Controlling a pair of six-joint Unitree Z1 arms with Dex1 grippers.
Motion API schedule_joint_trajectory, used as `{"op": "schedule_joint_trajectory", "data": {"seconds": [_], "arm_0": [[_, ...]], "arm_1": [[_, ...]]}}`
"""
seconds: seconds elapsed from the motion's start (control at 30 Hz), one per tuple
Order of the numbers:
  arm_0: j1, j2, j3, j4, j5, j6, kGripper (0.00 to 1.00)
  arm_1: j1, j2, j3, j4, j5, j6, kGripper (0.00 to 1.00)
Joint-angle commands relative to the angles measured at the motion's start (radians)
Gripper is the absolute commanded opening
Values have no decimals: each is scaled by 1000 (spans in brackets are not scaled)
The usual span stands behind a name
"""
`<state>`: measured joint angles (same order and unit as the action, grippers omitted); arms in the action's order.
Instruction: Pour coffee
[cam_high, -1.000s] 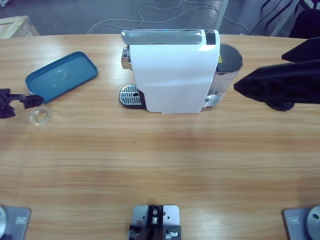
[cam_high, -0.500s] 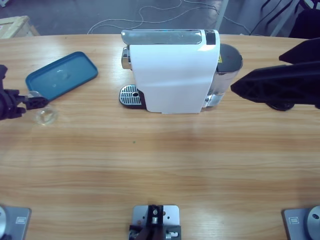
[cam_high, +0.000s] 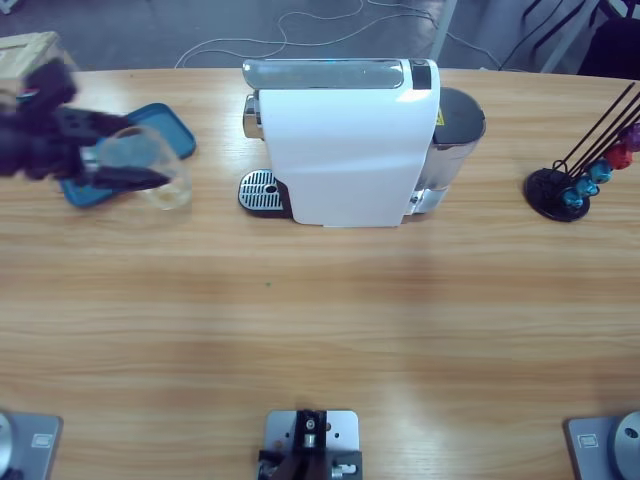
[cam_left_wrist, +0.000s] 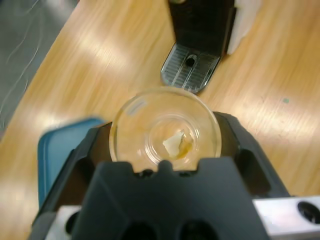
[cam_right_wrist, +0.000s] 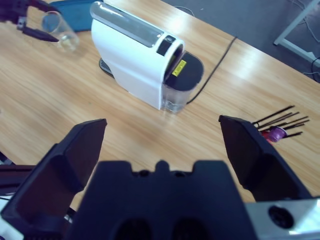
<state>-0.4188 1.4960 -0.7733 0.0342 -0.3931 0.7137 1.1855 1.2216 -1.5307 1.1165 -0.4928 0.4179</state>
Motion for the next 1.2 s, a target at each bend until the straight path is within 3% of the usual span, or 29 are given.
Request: {"op": "schedule_joint_trajectory", "data": {"seconds": [0.03,0.23,0.77,0.8,0.83,0.93,1.1,1.2], "arm_0": [[-3,317,-184,7,-142,154,0],[-44,417,-263,1,-210,144,0],[-113,484,-286,-14,-198,114,21],[-114,484,-286,-14,-187,112,535],[-115,480,-284,-14,-164,98,860],[-109,455,-271,-14,-172,51,982],[-97,390,-243,-14,-197,41,982],[-57,321,-208,-13,-318,21,982]], "arm_1": [[-64,-93,-71,148,-46,-37,1000],[-81,-68,-59,156,-43,-39,1000],[-84,-46,-46,136,-33,-39,1000],[-84,-42,-46,133,-32,-39,1000],[-84,-39,-46,129,-29,-39,1000],[-84,-27,-46,121,-20,-39,1000],[-84,-12,-48,102,-9,-39,1000],[-92,14,-59,77,26,-39,1000]]}}
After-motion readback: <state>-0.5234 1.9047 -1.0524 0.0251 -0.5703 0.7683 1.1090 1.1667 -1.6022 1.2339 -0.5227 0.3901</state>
